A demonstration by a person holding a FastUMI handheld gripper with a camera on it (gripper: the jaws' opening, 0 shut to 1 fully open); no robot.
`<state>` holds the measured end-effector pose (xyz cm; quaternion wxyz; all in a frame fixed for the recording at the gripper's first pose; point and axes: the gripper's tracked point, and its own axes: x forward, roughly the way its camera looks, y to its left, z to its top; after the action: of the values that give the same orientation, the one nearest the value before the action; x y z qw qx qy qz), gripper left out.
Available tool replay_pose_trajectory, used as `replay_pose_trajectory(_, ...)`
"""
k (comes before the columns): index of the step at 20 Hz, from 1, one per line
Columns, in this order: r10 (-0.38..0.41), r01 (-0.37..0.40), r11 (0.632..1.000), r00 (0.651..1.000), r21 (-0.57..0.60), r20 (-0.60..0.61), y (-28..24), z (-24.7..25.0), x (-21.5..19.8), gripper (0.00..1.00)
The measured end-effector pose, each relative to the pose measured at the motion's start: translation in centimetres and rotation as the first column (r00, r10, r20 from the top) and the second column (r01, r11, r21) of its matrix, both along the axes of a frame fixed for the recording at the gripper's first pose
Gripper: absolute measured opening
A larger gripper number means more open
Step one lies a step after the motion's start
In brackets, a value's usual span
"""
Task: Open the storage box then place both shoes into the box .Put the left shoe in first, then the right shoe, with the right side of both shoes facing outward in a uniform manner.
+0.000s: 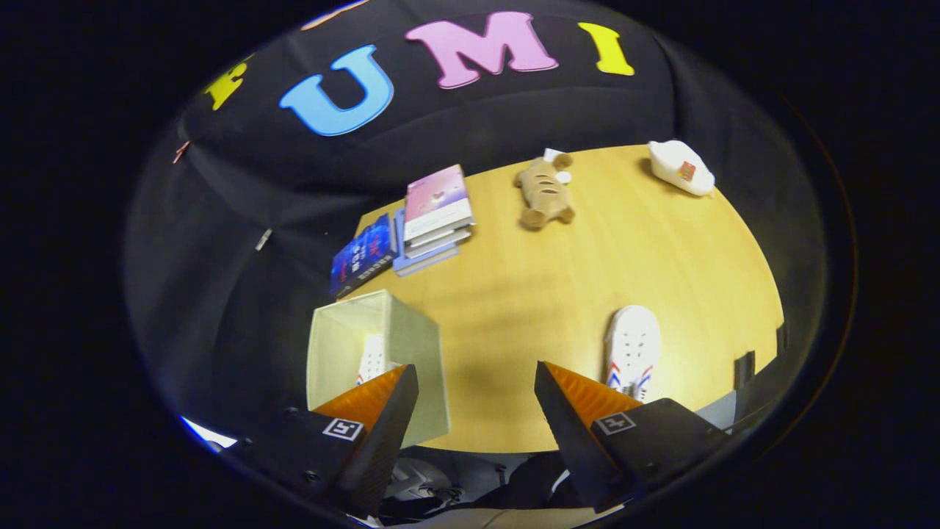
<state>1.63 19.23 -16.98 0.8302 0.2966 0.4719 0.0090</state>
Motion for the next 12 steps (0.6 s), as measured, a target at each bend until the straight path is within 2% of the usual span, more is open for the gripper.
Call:
replay_pose_trajectory(3, -0.061, 0.056, 0.997, 0.996, -0.061, -0.068, -5.7, -4.5, -2.4, 0.98)
replay_pose_trajectory(6, -0.096, 0.08, 0.991, 0.984, -0.109, -0.148, -10.5, -10.2, -4.4, 0.97)
replay_pose_trajectory(12, -0.089, 0.073, 0.995, 0.943, -0.061, -0.322, -13.4, -20.5, -6.6, 0.92)
